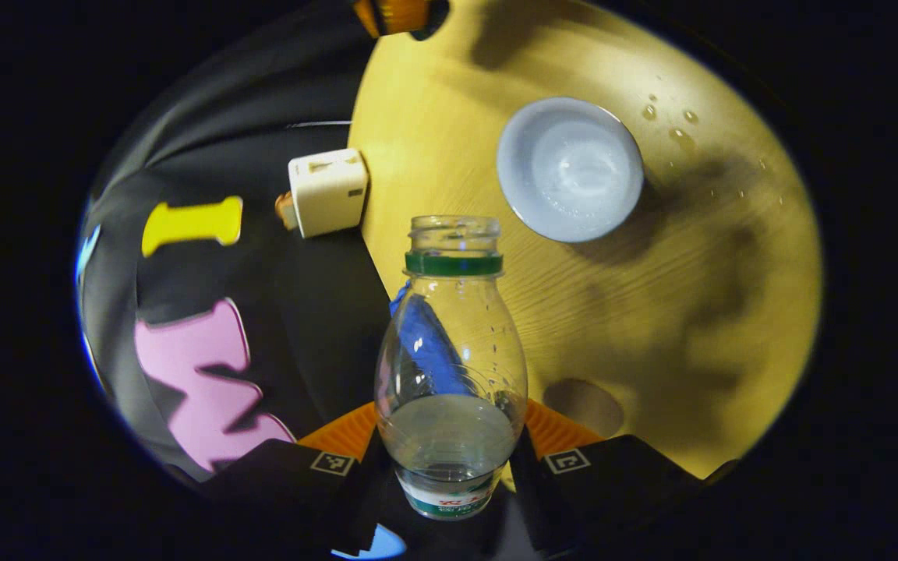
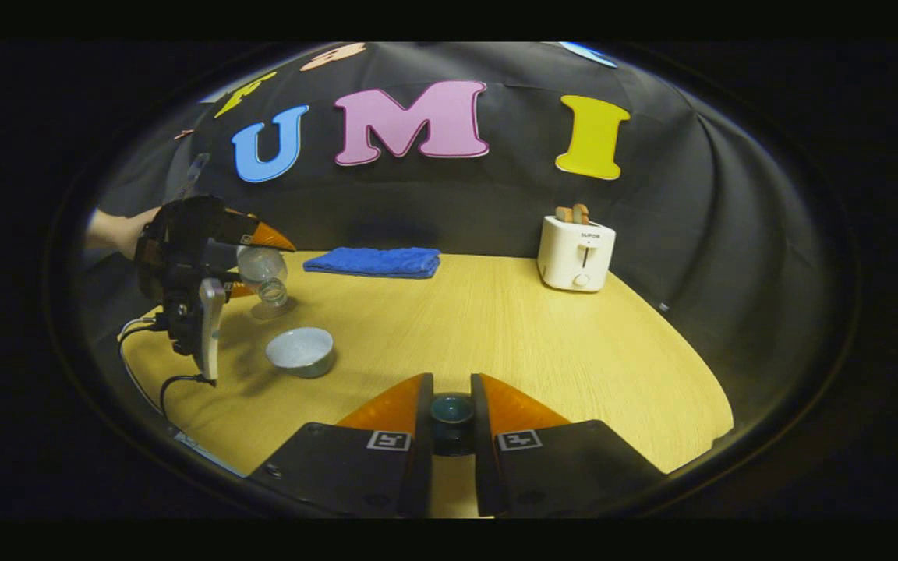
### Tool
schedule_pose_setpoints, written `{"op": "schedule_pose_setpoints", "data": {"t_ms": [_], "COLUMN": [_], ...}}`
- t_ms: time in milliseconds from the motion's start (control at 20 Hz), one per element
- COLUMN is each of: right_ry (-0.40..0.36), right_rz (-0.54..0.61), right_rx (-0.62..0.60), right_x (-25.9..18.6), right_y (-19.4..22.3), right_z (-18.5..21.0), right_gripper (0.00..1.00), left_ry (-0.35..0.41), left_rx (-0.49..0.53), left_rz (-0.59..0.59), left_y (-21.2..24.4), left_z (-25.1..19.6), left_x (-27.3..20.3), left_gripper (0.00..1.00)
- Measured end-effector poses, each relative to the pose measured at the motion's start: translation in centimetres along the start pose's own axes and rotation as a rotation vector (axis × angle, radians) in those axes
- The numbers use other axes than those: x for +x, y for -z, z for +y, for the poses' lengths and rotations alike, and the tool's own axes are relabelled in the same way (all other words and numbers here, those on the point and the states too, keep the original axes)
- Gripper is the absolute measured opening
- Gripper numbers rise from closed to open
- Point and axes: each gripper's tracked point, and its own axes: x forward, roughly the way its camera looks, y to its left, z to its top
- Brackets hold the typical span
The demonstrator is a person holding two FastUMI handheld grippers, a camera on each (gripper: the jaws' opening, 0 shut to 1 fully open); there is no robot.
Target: Open the teacup lid with one hand, grasp the water bottle and pour water into the teacup with the other hand; after pouring, place the water bottle on the coaster and then close the teacup lid.
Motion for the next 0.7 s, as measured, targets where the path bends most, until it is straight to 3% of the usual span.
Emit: {"op": "schedule_pose_setpoints", "data": {"t_ms": [300,550,700], "right_ry": [-0.027,-0.060,-0.064], "right_rz": [-0.036,-0.051,-0.058], "right_rx": [-0.026,-0.023,-0.009], "right_x": [1.4,2.4,2.7], "right_y": [-2.8,-4.7,-5.3], "right_z": [2.7,5.9,7.4], "right_gripper": [0.25,0.25,0.25], "left_ry": [0.004,-0.058,-0.149], "left_rx": [-0.795,-1.339,-1.614], "left_rz": [-0.045,-0.135,-0.218], "left_y": [3.0,4.9,6.4], "left_z": [-1.6,-0.1,1.6], "left_x": [-2.5,-4.0,-3.8], "left_gripper": [0.73,0.73,0.73]}}
